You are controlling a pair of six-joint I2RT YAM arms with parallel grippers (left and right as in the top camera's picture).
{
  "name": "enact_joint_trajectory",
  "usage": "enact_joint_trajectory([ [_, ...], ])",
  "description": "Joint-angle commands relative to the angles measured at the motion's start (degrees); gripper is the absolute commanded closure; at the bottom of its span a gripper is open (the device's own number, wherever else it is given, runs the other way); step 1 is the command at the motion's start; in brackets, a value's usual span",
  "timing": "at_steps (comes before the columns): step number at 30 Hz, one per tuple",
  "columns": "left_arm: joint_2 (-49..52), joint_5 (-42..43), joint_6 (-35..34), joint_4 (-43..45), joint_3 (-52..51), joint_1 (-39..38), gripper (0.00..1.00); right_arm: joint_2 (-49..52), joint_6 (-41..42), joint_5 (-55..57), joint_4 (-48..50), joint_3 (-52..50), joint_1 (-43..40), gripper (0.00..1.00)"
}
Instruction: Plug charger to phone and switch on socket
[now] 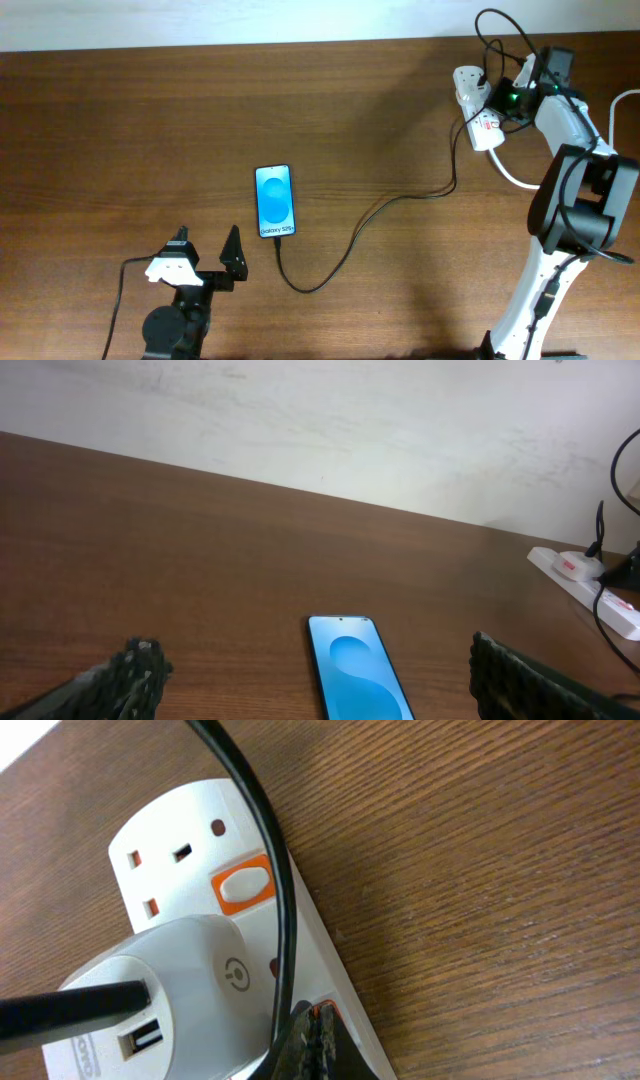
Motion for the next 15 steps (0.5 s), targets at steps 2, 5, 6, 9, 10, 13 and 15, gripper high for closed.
enact_joint_trajectory([
  [2, -0.24, 0.85, 0.94, -0.31, -0.11, -0.17, 0.01, 1.95, -1.44, -4.83, -1.99, -0.61, 5.55, 0.96],
  [5, -0.24, 0.85, 0.94, -0.31, -0.11, -0.17, 0.01, 1.95, -1.49, -4.83, -2.01, -0.61, 6.12, 0.96],
  [6, -0.24, 0.85, 0.94, -0.33, -0.11, -0.17, 0.01, 1.95, -1.46, -5.31, -2.08, -0.61, 6.29, 0.96],
  [9, -0.24, 0.85, 0.94, -0.33, -0.11, -0.17, 0.01, 1.95, -1.42, -7.76, -2.08, -0.61, 6.60, 0.96],
  [10, -0.24, 0.85, 0.94, -0.31, -0.11, -0.17, 0.01, 1.95, -1.44, -8.37, -2.08, -0.61, 6.58, 0.96],
  [13, -0.24, 0.85, 0.94, -0.31, -0.11, -0.17, 0.00, 1.95, -1.42, -8.94, -2.34, -0.61, 6.60, 0.96],
  [15, -0.24, 0.85, 0.94, -0.33, -0.11, -0.17, 0.01, 1.95, -1.42, -9.16, -2.40, -0.61, 6.60, 0.96],
])
